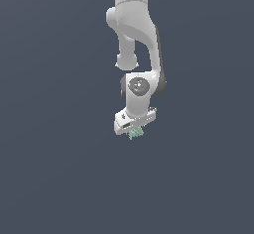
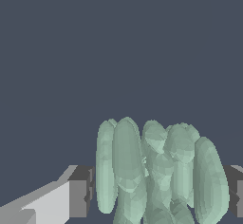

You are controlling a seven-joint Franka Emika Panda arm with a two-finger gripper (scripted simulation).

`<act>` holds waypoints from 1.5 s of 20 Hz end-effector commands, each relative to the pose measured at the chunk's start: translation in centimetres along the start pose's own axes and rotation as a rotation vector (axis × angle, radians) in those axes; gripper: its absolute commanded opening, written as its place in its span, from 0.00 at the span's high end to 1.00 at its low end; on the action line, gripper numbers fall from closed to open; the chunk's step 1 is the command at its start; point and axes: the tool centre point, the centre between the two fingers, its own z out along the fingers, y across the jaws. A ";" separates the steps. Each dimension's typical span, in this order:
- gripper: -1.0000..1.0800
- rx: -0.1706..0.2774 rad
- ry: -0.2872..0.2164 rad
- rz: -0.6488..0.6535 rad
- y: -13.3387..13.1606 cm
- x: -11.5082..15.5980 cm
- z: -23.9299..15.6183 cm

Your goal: Pick up the object and move it to a goal position.

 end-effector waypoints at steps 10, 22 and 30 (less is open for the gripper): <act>1.00 0.000 0.000 0.000 0.2 -0.1 -0.4; 1.00 0.000 0.000 0.000 2.5 -2.4 -6.6; 1.00 0.001 0.001 0.000 5.6 -5.3 -14.9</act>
